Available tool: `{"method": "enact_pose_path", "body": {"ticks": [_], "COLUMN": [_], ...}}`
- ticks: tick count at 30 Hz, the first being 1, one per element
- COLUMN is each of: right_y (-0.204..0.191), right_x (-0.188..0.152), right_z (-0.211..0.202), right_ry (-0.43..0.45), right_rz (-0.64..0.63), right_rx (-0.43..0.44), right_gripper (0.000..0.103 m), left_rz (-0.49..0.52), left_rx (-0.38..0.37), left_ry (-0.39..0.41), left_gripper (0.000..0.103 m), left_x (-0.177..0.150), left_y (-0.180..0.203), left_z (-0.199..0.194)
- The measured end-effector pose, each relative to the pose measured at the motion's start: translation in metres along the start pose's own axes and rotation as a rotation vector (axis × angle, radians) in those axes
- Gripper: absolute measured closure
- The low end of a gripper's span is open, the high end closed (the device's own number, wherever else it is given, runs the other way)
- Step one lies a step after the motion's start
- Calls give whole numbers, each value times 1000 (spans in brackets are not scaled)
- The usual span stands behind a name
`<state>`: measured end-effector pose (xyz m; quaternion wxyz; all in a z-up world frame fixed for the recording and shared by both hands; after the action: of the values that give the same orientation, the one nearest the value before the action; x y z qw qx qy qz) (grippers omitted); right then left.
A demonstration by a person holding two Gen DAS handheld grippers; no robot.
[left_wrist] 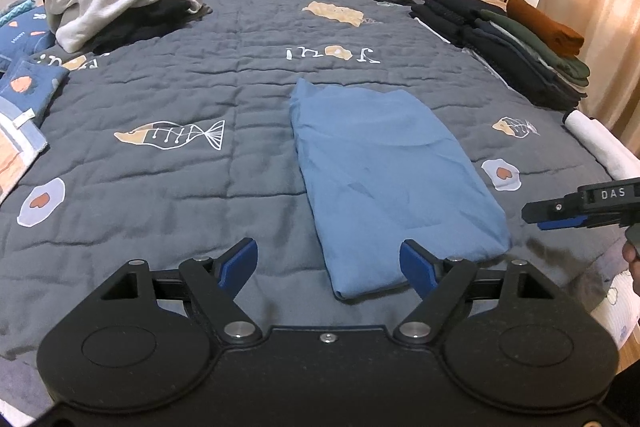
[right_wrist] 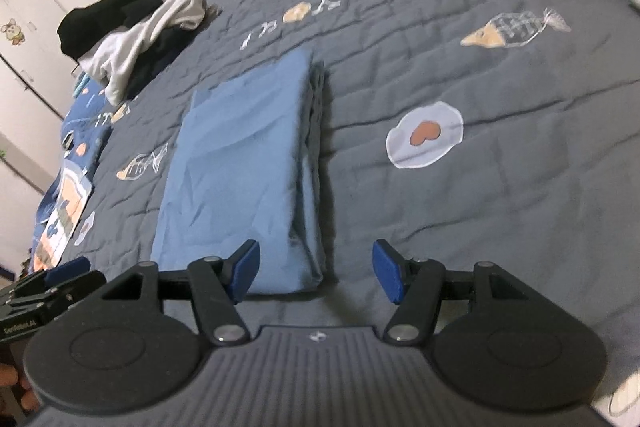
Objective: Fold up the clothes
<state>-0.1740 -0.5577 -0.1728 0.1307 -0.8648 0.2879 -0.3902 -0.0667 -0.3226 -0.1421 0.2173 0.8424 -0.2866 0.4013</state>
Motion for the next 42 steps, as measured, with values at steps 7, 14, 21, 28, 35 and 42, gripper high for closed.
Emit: {"method": "enact_pose_path", "body": {"ticks": [7, 14, 21, 28, 35, 42], "right_y": [14, 12, 5, -1, -21, -22], "right_x": [6, 7, 6, 5, 5, 8], "right_z": [18, 38, 58, 68, 76, 88], "right_ry": [-38, -72, -114, -122, -145, -135], "right_rz": [186, 219, 174, 148, 102, 132], "right_rx": [159, 209, 233, 254, 291, 335], "right_gripper": [41, 41, 41, 34, 29, 24], "left_rz": [-12, -20, -52, -67, -69, -73], "left_rx": [-2, 3, 21, 26, 30, 46], "left_ry": [3, 25, 29, 29, 27, 18], "left_gripper": [26, 26, 26, 26, 26, 26], "left_x": [4, 9, 12, 13, 11, 8], "left_y": [0, 0, -10, -15, -19, -27], "left_z": [3, 2, 1, 0, -1, 0]}}
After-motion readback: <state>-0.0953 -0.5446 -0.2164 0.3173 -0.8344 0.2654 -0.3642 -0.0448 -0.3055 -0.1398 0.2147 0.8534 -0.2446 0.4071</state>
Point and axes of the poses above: each gripper's, at about its wrist camera, not at the fingertips, and z roughly the way its jaws point, y to its right, x to its top, the point moved 10 cm from there along z, roughly the way its jaws point, and after that the axes turned 8 degrees about y, right-handed, at the moved point
